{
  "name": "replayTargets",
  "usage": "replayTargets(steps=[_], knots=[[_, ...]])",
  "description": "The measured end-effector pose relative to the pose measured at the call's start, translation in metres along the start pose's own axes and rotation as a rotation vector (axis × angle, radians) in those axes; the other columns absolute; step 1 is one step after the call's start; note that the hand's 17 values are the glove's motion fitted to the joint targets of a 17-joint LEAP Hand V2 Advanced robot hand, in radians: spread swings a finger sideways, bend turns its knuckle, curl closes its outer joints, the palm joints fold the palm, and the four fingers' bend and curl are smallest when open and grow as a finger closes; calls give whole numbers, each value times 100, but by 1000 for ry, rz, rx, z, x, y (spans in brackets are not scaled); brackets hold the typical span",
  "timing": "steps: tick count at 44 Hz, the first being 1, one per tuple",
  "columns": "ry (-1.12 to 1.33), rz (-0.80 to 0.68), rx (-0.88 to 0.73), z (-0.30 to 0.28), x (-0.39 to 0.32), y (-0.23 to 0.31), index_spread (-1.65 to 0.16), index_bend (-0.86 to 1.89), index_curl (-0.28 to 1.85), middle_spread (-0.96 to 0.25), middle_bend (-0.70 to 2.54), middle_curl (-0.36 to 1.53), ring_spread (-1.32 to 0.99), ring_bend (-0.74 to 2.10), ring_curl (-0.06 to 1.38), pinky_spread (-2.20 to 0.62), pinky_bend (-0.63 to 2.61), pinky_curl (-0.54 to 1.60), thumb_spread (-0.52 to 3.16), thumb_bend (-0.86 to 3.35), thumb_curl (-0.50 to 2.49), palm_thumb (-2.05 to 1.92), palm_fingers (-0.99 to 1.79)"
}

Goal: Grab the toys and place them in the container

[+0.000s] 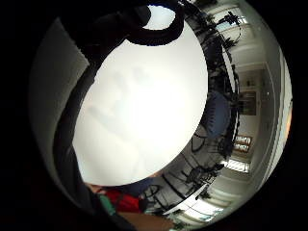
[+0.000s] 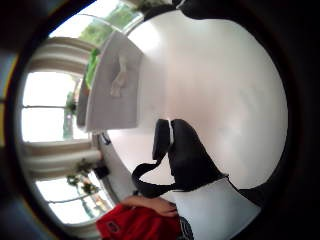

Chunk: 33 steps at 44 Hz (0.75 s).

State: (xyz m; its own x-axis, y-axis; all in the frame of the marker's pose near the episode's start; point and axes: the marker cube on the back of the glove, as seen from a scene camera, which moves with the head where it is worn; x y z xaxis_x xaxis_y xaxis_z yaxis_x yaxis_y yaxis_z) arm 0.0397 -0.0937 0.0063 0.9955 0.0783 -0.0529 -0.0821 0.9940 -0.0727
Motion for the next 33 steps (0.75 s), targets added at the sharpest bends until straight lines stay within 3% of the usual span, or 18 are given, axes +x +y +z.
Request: replayTargets(steps=[19, 33], knots=[[-64, 110, 0, -2, 20, 9, -40, 18, 30, -14, 15, 30, -15, 48, 29, 6, 94, 30, 127, -1, 36, 4, -6], [-78, 102, -4, 0, 20, 11, -42, 19, 33, -14, 15, 28, -16, 48, 29, 6, 92, 30, 127, -2, 35, 4, -5]])
